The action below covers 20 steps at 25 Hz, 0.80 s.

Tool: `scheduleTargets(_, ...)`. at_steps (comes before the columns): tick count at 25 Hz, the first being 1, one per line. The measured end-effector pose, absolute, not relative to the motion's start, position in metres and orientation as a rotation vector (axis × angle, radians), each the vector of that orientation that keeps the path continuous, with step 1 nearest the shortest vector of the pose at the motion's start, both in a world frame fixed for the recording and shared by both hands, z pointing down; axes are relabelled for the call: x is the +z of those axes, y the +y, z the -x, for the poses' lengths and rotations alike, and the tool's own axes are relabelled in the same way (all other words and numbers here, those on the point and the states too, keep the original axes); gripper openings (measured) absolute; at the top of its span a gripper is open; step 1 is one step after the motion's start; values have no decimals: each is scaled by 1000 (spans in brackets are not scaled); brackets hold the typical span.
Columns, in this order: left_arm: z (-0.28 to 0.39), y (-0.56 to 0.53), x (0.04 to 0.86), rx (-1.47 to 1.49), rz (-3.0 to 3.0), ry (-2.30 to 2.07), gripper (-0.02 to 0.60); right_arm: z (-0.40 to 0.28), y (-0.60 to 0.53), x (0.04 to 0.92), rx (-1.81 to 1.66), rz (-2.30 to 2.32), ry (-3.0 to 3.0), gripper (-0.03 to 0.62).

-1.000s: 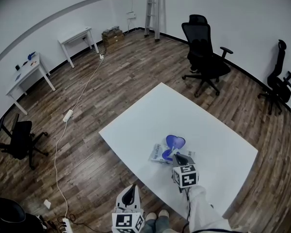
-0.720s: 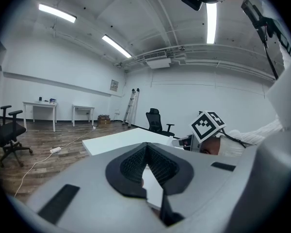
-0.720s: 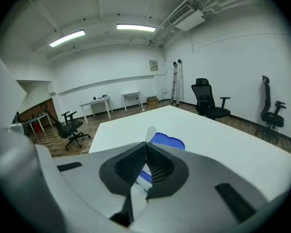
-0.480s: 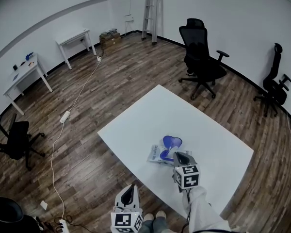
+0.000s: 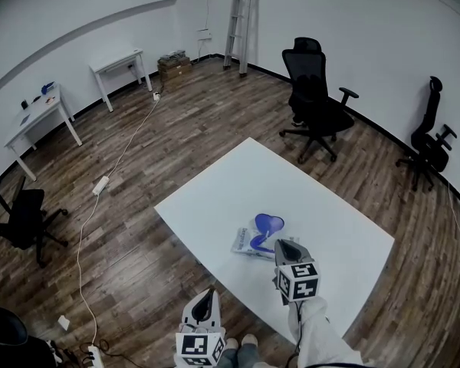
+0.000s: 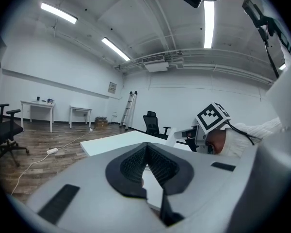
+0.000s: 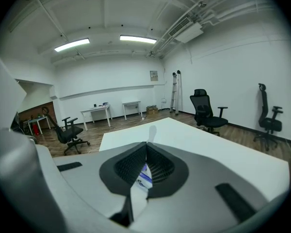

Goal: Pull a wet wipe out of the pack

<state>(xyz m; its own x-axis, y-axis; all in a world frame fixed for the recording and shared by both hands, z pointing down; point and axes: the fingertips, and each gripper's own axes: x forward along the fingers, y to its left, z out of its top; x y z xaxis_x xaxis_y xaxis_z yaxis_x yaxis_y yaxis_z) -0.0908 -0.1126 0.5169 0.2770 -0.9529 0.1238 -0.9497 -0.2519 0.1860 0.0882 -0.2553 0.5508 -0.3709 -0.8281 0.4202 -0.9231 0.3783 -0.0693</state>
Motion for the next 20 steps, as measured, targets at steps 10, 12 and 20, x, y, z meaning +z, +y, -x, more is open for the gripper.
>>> scheduleTargets(10,90,-94,508,-56,-2371,-1721,-3,-77,-214,526,418,-1561,-2369,9)
scheduleTargets(12,89,-90,506,-62,-2386,-1704,-3,-73,-202,523,417,-1567,-2374,9)
scheduleTargets(20,65,-84,487,-111,-2496,-1594,-3,-77,-152,508,431,-1652,-2378,9)
